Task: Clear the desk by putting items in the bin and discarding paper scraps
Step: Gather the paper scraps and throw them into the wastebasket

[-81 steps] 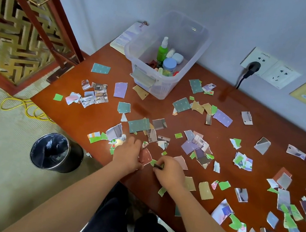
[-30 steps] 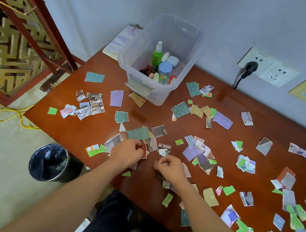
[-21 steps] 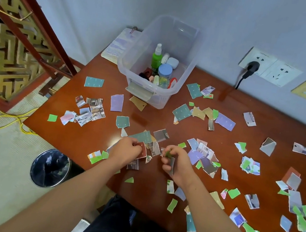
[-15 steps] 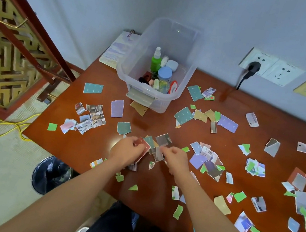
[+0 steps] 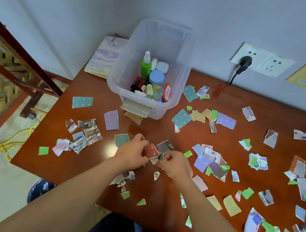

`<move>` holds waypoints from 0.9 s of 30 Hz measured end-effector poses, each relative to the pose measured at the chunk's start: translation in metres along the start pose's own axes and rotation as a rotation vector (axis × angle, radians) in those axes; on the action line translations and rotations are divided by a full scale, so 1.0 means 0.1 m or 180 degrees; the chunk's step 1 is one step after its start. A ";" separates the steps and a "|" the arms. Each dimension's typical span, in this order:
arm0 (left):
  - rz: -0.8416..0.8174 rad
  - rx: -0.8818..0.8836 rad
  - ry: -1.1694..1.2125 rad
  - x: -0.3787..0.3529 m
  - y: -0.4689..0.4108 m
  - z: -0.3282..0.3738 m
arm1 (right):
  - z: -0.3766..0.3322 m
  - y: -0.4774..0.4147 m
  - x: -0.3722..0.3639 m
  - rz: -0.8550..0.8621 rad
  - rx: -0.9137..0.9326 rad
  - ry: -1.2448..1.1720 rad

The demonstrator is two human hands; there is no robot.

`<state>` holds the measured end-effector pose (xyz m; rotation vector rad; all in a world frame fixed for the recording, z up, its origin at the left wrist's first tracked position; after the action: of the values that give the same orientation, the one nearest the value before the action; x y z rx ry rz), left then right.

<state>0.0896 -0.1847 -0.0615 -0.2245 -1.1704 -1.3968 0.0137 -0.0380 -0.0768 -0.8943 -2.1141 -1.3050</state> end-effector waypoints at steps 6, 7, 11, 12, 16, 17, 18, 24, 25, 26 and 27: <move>-0.0239 -0.0312 -0.0514 -0.01 -0.10 0.06 | 0.01 -0.09 0.15 0.0122 -0.0615 -0.1945; -0.0251 -0.0311 -0.0540 -0.02 -0.12 0.07 | 0.02 -0.09 0.18 0.0069 -0.0688 -0.2180; -0.0349 -0.0318 -0.0666 -0.03 -0.18 0.08 | 0.00 -0.10 0.24 -0.0174 -0.0778 -0.2600; -0.0367 -0.0312 -0.0699 -0.03 -0.20 0.08 | -0.01 -0.11 0.23 -0.0164 -0.0795 -0.2525; -0.0403 -0.0261 -0.0884 -0.02 -0.24 0.12 | -0.03 -0.18 0.19 0.0046 -0.0651 -0.2172; -0.0408 -0.0257 -0.0954 -0.02 -0.25 0.12 | -0.04 -0.19 0.18 0.0108 -0.0552 -0.2033; -0.0408 -0.0265 -0.1015 -0.02 -0.25 0.13 | -0.04 -0.19 0.17 0.0157 -0.0452 -0.1840; -0.0299 -0.0392 -0.0911 -0.03 -0.27 0.10 | -0.06 -0.18 0.15 0.0346 -0.0227 -0.0604; -0.0283 -0.0427 -0.0897 -0.03 -0.27 0.10 | -0.08 -0.17 0.15 0.0366 -0.0207 -0.0474; -0.0284 -0.0456 -0.0926 -0.03 -0.27 0.10 | -0.09 -0.17 0.14 0.0383 -0.0191 -0.0361; -0.0297 -0.0474 -0.0963 -0.02 -0.27 0.11 | -0.10 -0.17 0.13 0.0384 -0.0202 -0.0259</move>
<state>0.0621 -0.1826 -0.0714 -0.5063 -1.3375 -1.5719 -0.0070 -0.0492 -0.0728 -1.1013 -2.0544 -1.2999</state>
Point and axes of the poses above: each hand's wrist, its own y-axis away from the middle knuckle, its own x-axis out of the back of the hand, z = x × y, the point moved 3 cm from there along -y, towards the middle knuckle, and after that the axes turned 1 degree about -z, right-handed, at the moved point
